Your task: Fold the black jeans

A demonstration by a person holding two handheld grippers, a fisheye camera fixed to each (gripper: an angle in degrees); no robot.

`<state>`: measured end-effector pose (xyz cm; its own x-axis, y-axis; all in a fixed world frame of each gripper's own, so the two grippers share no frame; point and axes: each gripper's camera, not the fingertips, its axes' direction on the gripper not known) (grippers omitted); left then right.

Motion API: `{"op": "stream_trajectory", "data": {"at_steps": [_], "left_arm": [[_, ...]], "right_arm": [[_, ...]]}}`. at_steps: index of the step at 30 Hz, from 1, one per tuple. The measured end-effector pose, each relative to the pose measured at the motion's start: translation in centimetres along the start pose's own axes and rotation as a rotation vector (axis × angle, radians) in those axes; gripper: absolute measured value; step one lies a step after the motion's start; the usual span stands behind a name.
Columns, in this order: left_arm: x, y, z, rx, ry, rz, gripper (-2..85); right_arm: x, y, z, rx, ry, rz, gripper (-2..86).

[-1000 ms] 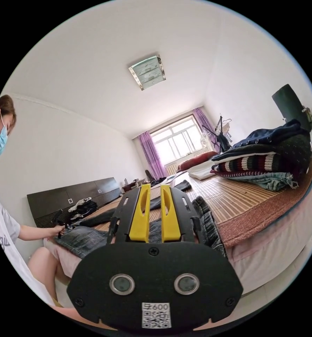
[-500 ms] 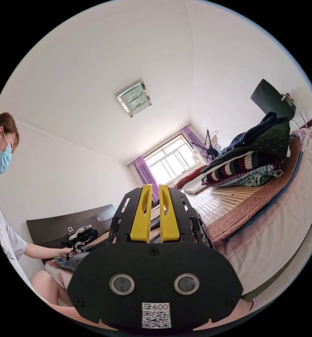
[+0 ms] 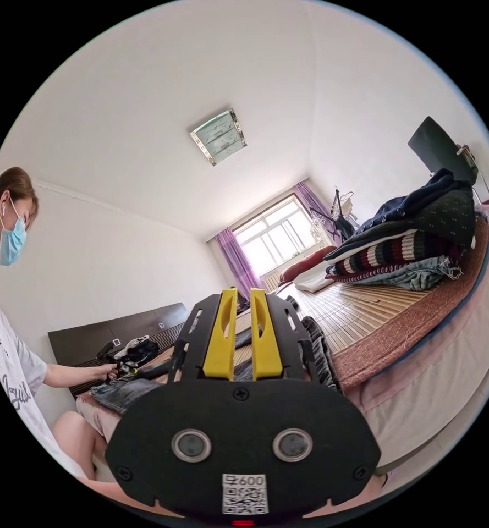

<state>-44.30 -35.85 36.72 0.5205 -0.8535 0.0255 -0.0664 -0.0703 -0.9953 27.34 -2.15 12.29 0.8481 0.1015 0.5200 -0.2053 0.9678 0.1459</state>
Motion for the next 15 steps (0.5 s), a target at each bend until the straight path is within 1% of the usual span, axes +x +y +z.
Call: {"op": "stream_trajectory", "data": {"at_steps": [1,4,6,8,10,11,12,14,15], "left_arm": [[0.4,-0.2,1.0,-0.021,-0.006,-0.013,0.1],[2.3,-1.5,2.8,-0.097,-0.103,0.025,0.1],[3.8,-2.6,2.8,-0.155,-0.160,0.103,0.0],[5.7,-4.2,2.4,-0.270,-0.250,0.233,0.0],[6.3,-4.6,0.7,-0.236,-0.289,0.253,0.0],[6.8,-4.4,-0.5,-0.183,-0.280,0.276,0.0],[6.9,-4.3,-0.8,-0.180,-0.277,0.289,0.0],[6.6,-4.3,-0.7,-0.253,-0.345,0.301,0.0],[6.1,-4.1,-0.8,-0.248,-0.369,0.294,0.1]], "right_arm": [[-0.1,-1.0,-0.6,0.005,0.001,0.010,-0.6],[-0.7,-3.4,-2.3,0.026,0.008,0.016,-0.5],[-1.2,-5.1,-3.1,0.022,0.009,0.011,-0.5],[-1.6,-6.9,-3.7,0.007,0.007,0.004,-0.4],[-2.4,-9.5,-4.4,-0.013,0.012,-0.013,0.0],[-2.6,-10.1,-4.6,-0.018,0.014,-0.019,0.1],[-3.1,-11.5,-5.0,-0.026,0.021,-0.030,0.3],[-4.0,-13.5,-5.5,-0.035,0.035,-0.053,0.5],[-4.9,-15.2,-5.5,-0.059,0.053,-0.054,0.4]]}}
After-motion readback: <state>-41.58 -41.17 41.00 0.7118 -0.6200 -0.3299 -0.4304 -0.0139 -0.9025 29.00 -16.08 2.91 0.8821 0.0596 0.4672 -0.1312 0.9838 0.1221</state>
